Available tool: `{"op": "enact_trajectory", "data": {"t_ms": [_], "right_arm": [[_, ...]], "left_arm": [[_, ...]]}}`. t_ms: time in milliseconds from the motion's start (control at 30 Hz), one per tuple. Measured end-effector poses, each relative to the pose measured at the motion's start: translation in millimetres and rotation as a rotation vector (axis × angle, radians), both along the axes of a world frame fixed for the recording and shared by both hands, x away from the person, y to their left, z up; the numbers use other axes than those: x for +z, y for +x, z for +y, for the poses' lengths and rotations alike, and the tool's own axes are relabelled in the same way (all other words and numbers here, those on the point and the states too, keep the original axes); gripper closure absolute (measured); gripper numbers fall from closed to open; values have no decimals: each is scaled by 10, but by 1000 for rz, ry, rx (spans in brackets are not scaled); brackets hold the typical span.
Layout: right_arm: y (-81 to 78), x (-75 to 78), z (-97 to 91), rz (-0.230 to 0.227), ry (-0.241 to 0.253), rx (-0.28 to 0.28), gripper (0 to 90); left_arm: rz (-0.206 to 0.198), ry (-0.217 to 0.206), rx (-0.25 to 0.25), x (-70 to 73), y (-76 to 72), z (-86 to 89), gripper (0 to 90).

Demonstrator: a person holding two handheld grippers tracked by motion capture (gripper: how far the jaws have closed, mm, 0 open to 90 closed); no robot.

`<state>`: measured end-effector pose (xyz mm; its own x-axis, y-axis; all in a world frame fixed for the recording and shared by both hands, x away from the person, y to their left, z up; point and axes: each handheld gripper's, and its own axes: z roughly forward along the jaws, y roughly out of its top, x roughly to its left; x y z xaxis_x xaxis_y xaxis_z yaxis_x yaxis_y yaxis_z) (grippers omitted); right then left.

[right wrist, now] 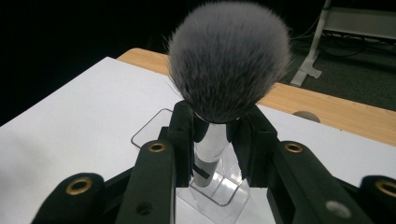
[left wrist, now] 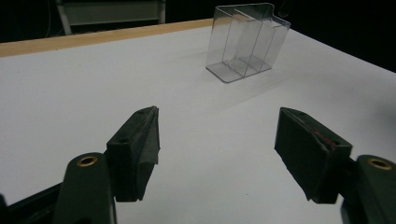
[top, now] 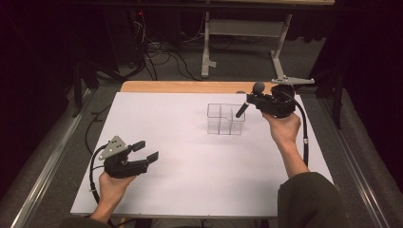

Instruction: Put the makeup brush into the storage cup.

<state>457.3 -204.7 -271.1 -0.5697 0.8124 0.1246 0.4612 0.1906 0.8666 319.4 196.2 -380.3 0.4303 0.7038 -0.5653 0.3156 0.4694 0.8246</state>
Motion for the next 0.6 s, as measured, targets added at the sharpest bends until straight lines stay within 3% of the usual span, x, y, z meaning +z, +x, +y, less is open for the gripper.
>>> {"op": "enact_trajectory", "data": {"t_ms": [600], "right_arm": [[126, -128, 60, 16, -38, -35, 718]], "left_arm": [[2, 1, 6, -5, 6, -20, 306]]}}
